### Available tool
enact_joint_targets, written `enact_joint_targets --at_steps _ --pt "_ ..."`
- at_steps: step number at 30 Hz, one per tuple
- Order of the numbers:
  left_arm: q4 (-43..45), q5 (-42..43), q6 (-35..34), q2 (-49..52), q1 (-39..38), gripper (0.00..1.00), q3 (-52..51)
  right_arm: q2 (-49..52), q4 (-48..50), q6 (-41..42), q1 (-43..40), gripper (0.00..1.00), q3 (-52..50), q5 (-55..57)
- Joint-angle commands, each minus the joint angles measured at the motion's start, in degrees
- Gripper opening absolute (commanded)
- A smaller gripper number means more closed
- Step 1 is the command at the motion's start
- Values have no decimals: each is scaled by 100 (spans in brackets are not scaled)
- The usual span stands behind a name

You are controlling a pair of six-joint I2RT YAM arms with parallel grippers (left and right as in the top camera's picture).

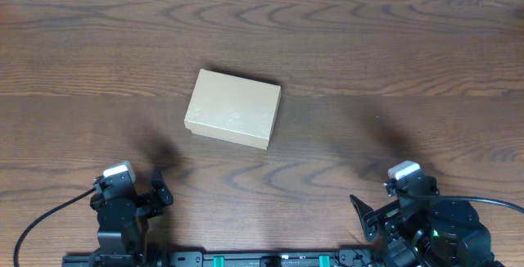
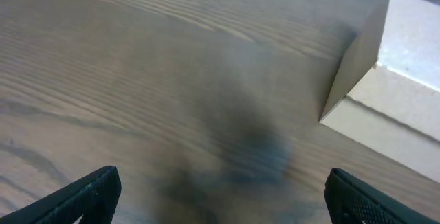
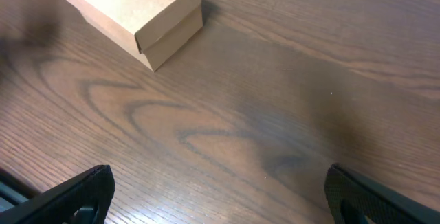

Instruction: Pack container

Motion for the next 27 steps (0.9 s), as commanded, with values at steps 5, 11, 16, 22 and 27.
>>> enact_joint_targets --at_steps 5,11,16,22,27 --pt "-310 -81 280 -52 39 95 -79 -20 -9 79 -37 99 -15 22" --pt "-675 -81 280 -52 42 95 -79 -20 -9 79 -37 99 -15 22" --pt "-743 -81 280 -52 39 95 -79 -20 -9 79 -37 99 -15 22" --pt "-748 -81 280 -52 39 95 -79 -20 -7 74 -37 99 -15 28" --pt "-748 -81 280 -52 39 95 -79 -98 260 57 -151 99 -63 540"
